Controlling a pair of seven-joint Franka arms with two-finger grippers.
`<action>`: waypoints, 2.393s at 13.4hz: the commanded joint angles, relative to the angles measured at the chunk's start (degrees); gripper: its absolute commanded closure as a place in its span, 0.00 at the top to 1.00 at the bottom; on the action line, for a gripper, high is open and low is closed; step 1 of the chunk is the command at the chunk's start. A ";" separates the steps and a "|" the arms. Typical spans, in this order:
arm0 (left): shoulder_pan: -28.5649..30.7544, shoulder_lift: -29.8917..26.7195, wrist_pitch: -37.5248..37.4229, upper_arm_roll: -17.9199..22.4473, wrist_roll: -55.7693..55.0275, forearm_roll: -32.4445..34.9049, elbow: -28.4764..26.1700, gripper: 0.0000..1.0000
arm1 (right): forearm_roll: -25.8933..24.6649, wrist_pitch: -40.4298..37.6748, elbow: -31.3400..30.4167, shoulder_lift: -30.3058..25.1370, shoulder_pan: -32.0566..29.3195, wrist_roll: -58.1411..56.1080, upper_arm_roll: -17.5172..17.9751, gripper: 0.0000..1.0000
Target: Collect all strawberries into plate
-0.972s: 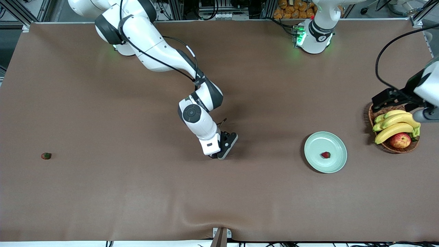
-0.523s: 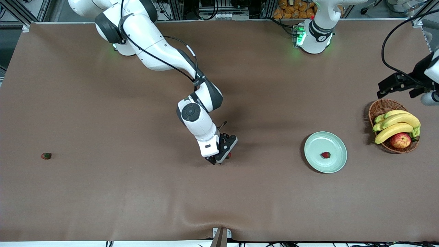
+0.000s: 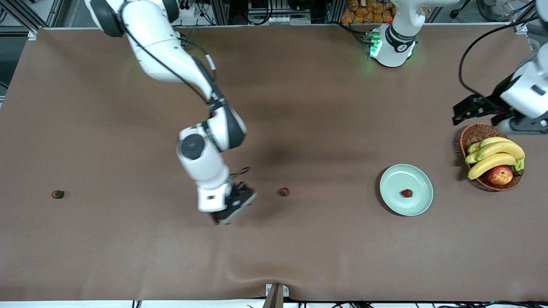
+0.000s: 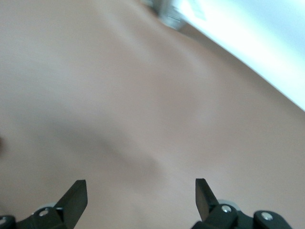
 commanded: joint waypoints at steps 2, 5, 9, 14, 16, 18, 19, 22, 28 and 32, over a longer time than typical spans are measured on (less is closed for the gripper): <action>-1.51 8.74 6.33 -3.86 0.07 -2.46 2.44 1.00 | -0.19 -11.40 -3.64 -6.24 -9.34 -0.11 -1.71 1.00; -7.12 21.57 19.60 -6.95 -0.62 -9.15 6.48 1.00 | -0.27 -15.56 -3.55 -6.78 -19.28 -1.59 -3.46 1.00; -15.30 29.94 28.39 -6.16 -7.17 -6.27 8.42 1.00 | -0.36 -15.21 -3.47 -5.90 -34.12 -10.28 -3.56 1.00; -26.27 41.01 40.33 -1.35 -17.49 1.21 13.60 1.00 | -0.27 -15.21 -3.11 -3.36 -43.21 -11.27 -3.56 1.00; -33.56 45.40 47.63 5.15 -18.82 1.13 13.61 1.00 | 0.43 -14.86 -3.11 -1.42 -44.62 -10.92 -3.38 1.00; -36.23 48.40 51.78 7.02 -20.65 1.13 13.69 0.95 | 0.34 -14.86 -3.03 0.16 -45.15 -10.92 -3.38 1.00; -36.76 49.19 52.58 7.11 -20.93 1.13 13.69 0.92 | 0.52 -14.86 -3.03 0.34 -46.02 -11.01 -3.30 1.00; -37.55 51.30 55.39 7.38 -21.28 1.22 13.69 0.75 | 0.52 -14.68 -3.03 1.31 -47.25 -11.09 -3.12 1.00; -37.82 53.68 56.37 7.46 -21.28 1.22 15.45 0.27 | 1.31 -13.37 -3.03 3.95 -49.71 -11.09 -1.02 1.00; -37.12 49.31 54.71 7.46 -21.19 1.75 14.58 0.00 | 1.40 -13.28 -3.03 4.83 -50.77 -10.92 0.40 1.00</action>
